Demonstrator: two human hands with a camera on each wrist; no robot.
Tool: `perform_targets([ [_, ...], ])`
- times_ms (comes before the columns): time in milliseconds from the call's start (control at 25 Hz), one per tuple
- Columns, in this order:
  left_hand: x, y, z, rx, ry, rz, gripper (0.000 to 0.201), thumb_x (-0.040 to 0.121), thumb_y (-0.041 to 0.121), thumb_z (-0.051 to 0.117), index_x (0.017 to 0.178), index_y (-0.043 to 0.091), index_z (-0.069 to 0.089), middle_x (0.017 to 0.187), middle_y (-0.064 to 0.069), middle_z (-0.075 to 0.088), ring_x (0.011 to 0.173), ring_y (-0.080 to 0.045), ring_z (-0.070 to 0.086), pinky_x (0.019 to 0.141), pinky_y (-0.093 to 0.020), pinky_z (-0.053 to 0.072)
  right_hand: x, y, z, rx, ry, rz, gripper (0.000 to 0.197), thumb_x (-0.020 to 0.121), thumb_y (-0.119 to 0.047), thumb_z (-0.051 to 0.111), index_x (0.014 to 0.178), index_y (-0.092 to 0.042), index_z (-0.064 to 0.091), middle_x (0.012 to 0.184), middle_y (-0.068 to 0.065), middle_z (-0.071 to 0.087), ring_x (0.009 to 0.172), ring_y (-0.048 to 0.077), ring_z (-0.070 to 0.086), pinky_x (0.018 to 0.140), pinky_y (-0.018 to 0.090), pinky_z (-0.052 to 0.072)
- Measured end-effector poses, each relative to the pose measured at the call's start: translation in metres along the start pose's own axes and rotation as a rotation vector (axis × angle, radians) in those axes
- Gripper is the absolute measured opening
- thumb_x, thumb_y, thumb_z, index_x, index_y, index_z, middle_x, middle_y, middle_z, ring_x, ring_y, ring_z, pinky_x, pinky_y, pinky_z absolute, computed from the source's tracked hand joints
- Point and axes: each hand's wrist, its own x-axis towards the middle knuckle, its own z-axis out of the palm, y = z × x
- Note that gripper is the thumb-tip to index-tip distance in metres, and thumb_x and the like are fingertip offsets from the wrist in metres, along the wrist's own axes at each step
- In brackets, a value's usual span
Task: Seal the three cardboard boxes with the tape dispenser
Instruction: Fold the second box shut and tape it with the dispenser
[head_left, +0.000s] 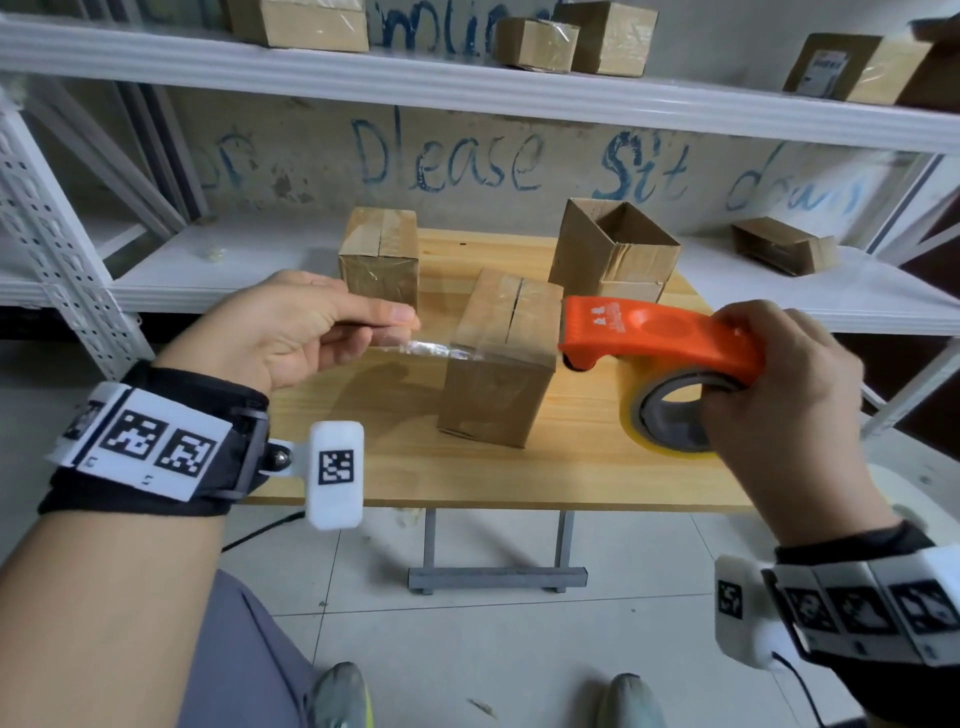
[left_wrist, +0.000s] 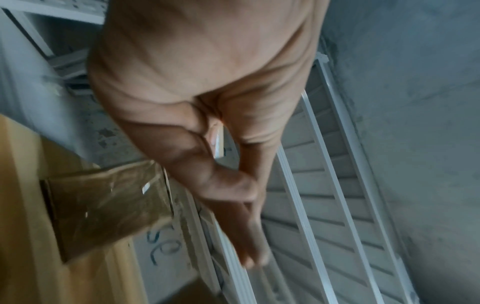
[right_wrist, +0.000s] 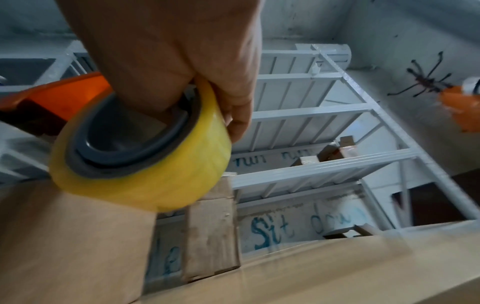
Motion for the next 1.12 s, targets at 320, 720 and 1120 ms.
perform_targets([
  [320, 0.002, -0.004, -0.007, -0.025, 0.032, 0.056, 0.028, 0.056, 0.009, 0.082, 0.054, 0.017, 0.055, 0.091, -0.018, 0.078, 0.067, -0.012, 0.076, 0.044, -0.010, 0.046, -0.003, 0.003, 0.001, -0.025, -0.020, -0.001, 0.047, 0.051, 0.016, 0.059, 0.095, 0.001, 0.066, 0.079, 0.015, 0.060, 0.067, 0.032, 0.052, 0.062, 0.040, 0.046],
  [720, 0.021, -0.023, 0.001, 0.072, 0.017, -0.105, 0.021, 0.081, 0.002, 0.078, 0.074, 0.009, 0.060, 0.088, -0.012, 0.079, 0.064, -0.009, 0.075, 0.036, -0.008, 0.032, -0.009, 0.006, -0.001, -0.052, -0.055, 0.051, 0.044, 0.051, 0.016, 0.064, 0.092, 0.001, 0.065, 0.080, 0.015, 0.061, 0.070, 0.034, 0.053, 0.066, 0.038, 0.044],
  [1120, 0.026, -0.035, 0.019, 0.324, 0.036, -0.037, 0.020, 0.085, 0.005, 0.076, 0.075, 0.008, 0.060, 0.082, -0.015, 0.078, 0.081, -0.022, 0.071, 0.052, -0.022, 0.039, -0.020, -0.009, 0.011, -0.062, -0.223, 0.054, 0.049, 0.057, 0.015, 0.064, 0.103, 0.000, 0.059, 0.090, 0.012, 0.051, 0.070, 0.025, 0.041, 0.064, 0.032, 0.033],
])
